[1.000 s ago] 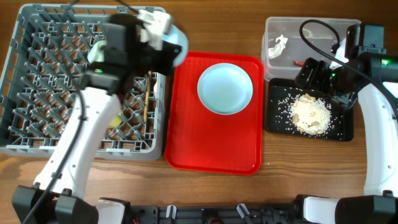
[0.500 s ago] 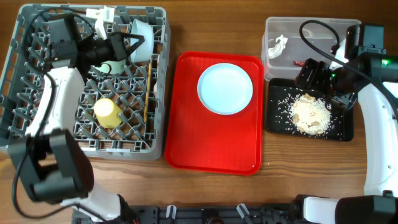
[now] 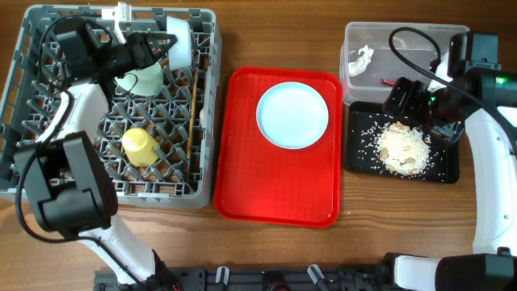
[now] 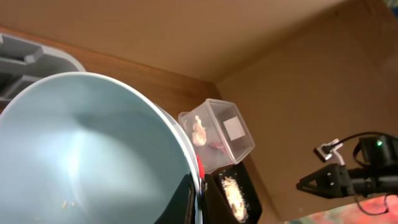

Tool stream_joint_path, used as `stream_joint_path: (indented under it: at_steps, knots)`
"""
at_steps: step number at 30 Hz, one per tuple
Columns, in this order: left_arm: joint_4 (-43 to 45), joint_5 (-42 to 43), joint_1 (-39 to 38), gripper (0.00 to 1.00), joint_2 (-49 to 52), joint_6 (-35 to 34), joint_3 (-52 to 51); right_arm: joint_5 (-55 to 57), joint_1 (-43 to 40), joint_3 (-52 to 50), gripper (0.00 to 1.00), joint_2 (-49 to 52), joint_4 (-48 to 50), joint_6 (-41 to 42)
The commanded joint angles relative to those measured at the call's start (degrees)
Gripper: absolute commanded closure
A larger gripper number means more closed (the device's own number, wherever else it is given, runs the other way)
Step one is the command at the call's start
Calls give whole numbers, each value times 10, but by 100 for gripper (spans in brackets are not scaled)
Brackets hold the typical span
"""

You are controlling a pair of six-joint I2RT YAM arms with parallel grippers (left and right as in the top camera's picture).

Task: Sort waste into correct bins and load items into the dishwasher rack
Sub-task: 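Set the bowl tilted in the rack, open and withdraw the left gripper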

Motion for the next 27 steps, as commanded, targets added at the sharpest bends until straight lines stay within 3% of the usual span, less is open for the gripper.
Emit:
stream_joint_path:
  at_steps: [1, 17, 19, 23, 25, 27]
  knots:
    - [9, 19, 1, 96, 30, -33, 5, 8, -2, 2, 0, -6, -4, 2]
    - [21, 3, 44, 96, 47, -38, 5, 7, -2, 2, 0, -6, -11, 7]
    - [21, 3, 52, 80, 47, -43, 5, 7, -2, 2, 0, -6, -11, 7]
    - [21, 3, 66, 73, 47, -43, 5, 5, -2, 2, 0, -6, -11, 7]
    - [22, 3, 70, 61, 47, -43, 5, 1, -2, 2, 0, -6, -11, 10]
    - [22, 3, 77, 39, 47, -43, 5, 1, -2, 2, 0, -6, -11, 16]
